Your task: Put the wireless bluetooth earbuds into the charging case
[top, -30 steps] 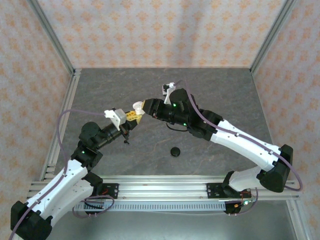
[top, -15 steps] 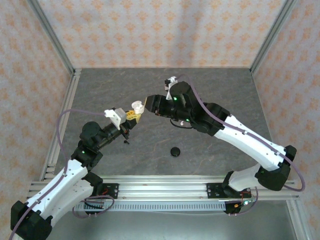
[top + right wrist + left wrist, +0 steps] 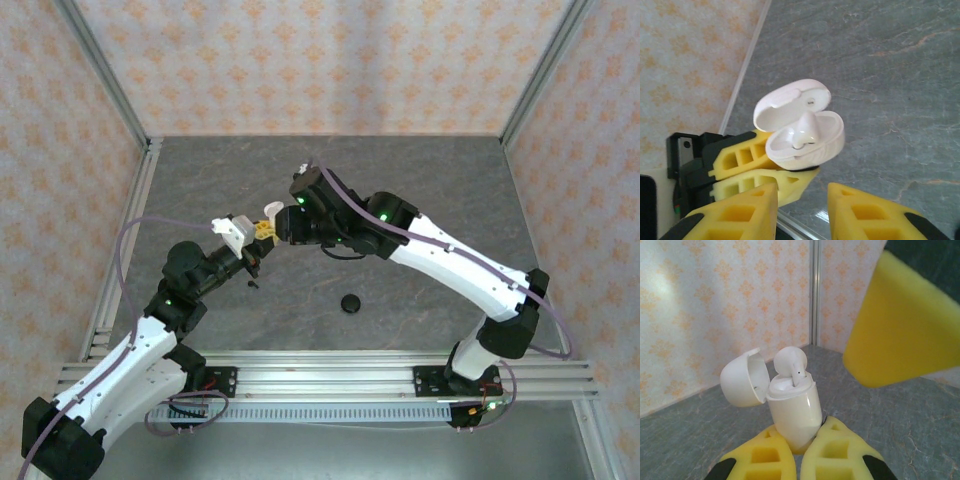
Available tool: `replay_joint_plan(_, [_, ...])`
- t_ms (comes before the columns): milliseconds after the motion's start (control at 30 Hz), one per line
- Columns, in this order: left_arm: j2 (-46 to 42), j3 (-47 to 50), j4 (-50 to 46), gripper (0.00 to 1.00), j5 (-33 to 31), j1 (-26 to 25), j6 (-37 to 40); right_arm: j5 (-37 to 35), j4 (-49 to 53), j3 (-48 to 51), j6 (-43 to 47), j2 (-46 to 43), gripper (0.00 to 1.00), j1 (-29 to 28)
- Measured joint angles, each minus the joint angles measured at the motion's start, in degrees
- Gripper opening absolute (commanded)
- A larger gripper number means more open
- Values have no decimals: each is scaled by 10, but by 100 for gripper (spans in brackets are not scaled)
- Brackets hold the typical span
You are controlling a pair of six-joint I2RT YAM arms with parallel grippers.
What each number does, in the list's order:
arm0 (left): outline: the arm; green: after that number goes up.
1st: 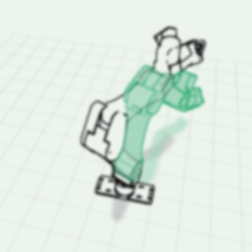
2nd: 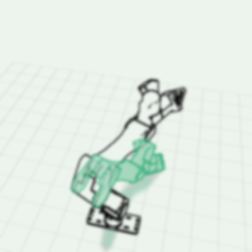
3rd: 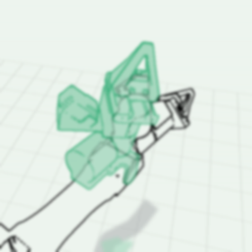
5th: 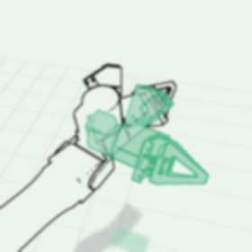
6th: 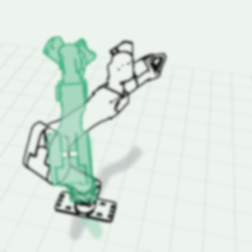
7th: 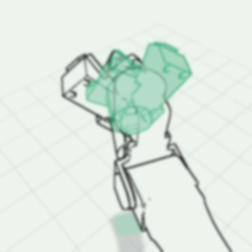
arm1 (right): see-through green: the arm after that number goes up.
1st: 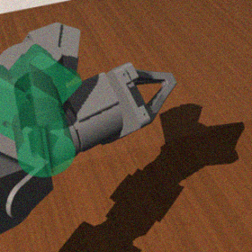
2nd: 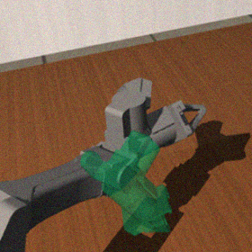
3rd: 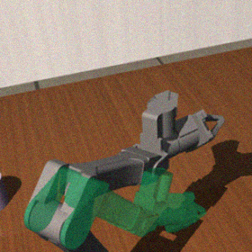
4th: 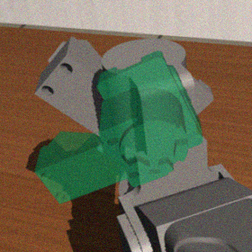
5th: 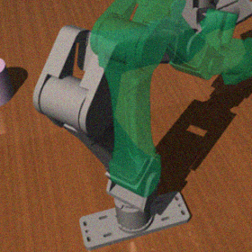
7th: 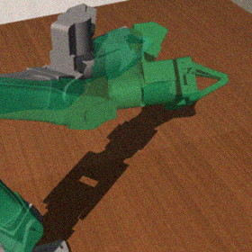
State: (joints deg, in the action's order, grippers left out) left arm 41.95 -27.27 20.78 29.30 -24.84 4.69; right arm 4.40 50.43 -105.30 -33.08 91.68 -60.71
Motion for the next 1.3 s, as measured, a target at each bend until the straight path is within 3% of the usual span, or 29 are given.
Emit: replay_joint_plan(1300, [2, -9, -18, 0, 2, -11, 14, -45, 94, -134, 24, 90, 30, 0])
